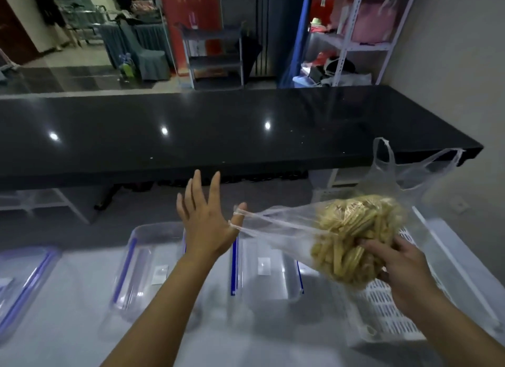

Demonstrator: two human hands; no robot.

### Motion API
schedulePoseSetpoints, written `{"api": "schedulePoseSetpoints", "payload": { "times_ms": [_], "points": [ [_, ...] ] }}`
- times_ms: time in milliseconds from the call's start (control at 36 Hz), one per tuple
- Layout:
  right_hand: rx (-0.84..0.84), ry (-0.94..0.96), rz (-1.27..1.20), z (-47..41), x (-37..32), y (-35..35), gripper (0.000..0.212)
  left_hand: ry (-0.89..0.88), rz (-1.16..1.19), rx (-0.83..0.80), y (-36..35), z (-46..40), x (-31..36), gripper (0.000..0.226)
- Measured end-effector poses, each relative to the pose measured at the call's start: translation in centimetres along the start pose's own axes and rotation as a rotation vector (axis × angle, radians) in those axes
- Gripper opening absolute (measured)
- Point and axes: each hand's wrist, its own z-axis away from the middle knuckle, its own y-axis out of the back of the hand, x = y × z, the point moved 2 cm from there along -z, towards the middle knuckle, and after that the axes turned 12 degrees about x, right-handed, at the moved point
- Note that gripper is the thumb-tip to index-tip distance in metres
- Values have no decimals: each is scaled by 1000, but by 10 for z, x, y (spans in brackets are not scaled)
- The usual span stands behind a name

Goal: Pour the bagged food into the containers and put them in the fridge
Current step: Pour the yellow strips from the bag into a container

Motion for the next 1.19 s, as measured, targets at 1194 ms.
{"api": "schedulePoseSetpoints", "payload": {
  "times_ms": [1194],
  "points": [
    [21, 521, 454, 1, -23, -18, 24, 402, 87, -580, -86, 66, -28, 83]
  ]
}}
